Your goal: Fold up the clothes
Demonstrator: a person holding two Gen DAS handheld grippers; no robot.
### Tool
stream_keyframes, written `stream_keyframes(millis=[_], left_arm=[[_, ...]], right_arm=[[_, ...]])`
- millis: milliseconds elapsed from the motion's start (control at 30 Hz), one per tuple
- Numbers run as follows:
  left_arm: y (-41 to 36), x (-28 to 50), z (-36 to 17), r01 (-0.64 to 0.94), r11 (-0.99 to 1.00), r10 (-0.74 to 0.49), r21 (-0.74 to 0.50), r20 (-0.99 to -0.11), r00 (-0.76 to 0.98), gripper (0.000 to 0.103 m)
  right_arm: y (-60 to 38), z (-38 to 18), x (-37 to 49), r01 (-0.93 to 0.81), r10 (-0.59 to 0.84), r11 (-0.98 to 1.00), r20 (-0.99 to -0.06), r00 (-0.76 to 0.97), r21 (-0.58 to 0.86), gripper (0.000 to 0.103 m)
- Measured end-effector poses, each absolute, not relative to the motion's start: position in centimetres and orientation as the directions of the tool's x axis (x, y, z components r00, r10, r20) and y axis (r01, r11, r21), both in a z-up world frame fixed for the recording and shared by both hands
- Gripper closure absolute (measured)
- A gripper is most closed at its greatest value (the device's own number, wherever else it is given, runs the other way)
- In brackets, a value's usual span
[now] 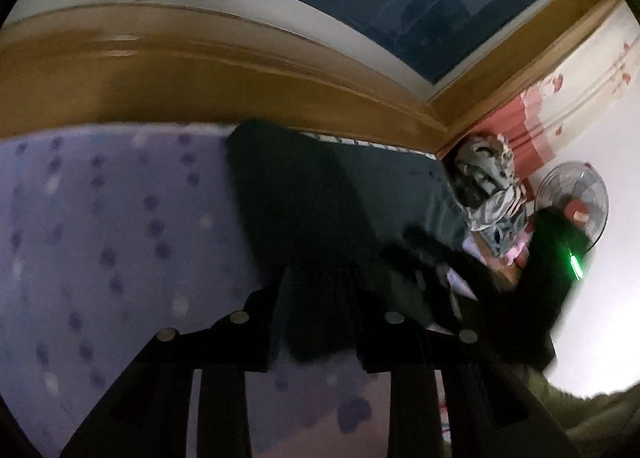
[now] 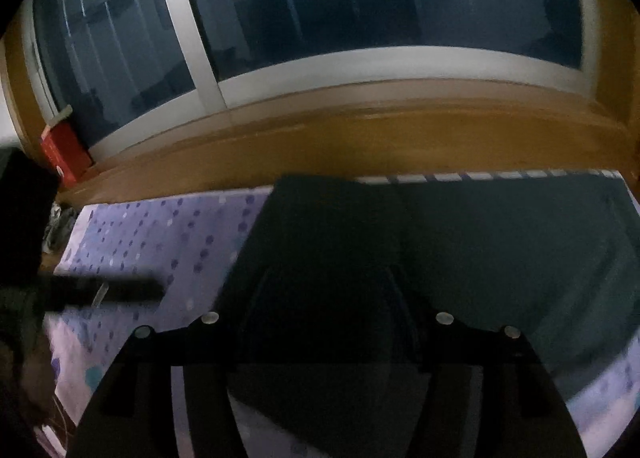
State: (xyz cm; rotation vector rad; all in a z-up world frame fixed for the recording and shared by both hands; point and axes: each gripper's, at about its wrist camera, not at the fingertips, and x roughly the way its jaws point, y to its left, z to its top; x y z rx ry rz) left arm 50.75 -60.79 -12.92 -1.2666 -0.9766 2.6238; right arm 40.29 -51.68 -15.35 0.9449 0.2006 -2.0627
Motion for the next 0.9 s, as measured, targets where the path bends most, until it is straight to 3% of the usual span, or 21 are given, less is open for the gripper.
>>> stream_keyframes(millis=[233,300,400,500,600,667,900], left_arm=[[-59.3,42.9,-15.4,0.148,-0.865,0.320,-0.479,-0.756,-0.571,0.076],[-59.6,42.8,-16.1,0.143,-0.859,0.335,-0.491,-0.752,-0.567,0.074],[-60.6,43.4,-16.4,0.127,-0.827,0.387,-0.548,-0.718,-0.579,0.074],[-61.6,43.9,-16.2,0.144,-0.787,0.417,-0.600,-0.689,-0.594,0.074],[-62.4,45.2,-15.3,0.183,-0.801,0.350,-0.571,-0.693,-0.631,0.073],[-63.2,46.3,-15.0,0.222,-0.812,0.289,-0.539,-0.703,-0.650,0.060],[-66.0,45.8,-16.5,0.230,-0.701,0.390,-0.675,-0.633,-0.669,0.048]], right_arm=[[-50.8,-19.0,41.1,0.700,-0.583,-0.682,-0.735,-0.347,0.210,0.043],[-50.2,-19.9,41.1,0.678,-0.584,-0.695,-0.738,-0.339,0.239,0.032],[-48.9,-20.7,41.1,0.634,-0.615,-0.705,-0.719,-0.324,0.318,0.031],[-49.4,-20.1,42.0,0.643,-0.555,-0.731,-0.749,-0.363,0.230,0.031],[-48.8,-18.7,43.1,0.600,-0.512,-0.779,-0.736,-0.443,0.180,0.031],[-48.9,-17.4,44.1,0.609,-0.517,-0.778,-0.708,-0.481,0.154,0.031],[-53.5,-16.0,47.5,0.731,-0.576,-0.678,-0.670,-0.469,0.071,0.031]])
